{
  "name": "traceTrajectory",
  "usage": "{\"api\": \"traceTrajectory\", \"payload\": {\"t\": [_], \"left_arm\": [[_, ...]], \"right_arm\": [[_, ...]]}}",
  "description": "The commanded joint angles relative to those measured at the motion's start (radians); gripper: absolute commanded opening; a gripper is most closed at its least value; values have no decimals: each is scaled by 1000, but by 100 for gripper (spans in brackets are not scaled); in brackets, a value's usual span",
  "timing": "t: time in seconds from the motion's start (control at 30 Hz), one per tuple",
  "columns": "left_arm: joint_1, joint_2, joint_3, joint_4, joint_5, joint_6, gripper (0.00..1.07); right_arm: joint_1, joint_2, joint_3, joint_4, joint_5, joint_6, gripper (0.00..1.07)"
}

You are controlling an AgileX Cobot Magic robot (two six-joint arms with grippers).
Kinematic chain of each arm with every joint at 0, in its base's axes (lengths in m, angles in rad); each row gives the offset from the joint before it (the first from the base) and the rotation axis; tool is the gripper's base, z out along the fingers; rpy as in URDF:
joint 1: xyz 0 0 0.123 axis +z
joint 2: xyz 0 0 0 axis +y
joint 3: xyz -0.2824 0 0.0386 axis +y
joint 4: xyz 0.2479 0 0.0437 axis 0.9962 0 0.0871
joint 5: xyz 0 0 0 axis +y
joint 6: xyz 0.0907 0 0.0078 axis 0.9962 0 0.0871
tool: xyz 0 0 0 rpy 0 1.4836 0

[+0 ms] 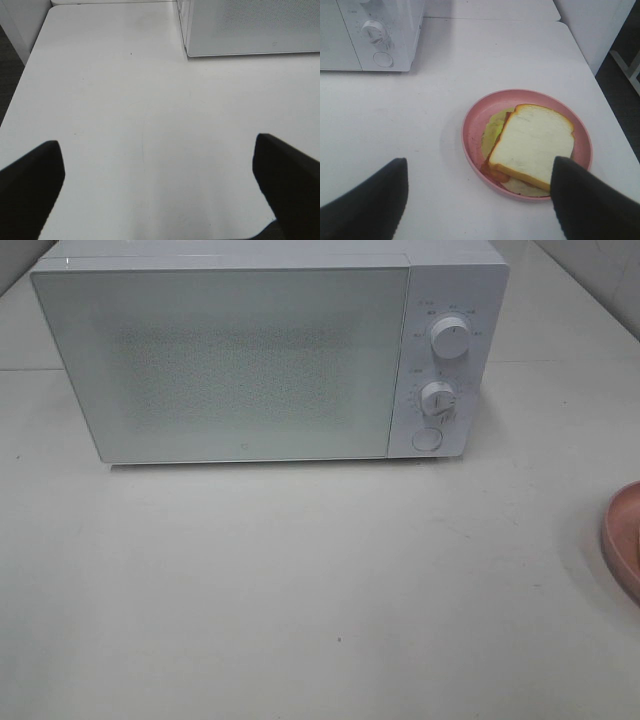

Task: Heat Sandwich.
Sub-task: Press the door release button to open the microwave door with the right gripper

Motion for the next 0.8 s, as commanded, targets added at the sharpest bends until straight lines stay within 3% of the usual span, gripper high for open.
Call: {"api": "traceTrajectory", "payload": {"t": [0.03,0.5,0.8], "left_arm": [[2,-23,1,0,-5,-4,98],[2,-23,1,0,-5,-4,98],[2,-23,1,0,-5,-4,98]], "right_arm": [[-3,-29,1,-4,-4,6,75],[-3,-28,-5,17,-9,9,75],[-3,80,-43,50,-52,7,75]]}}
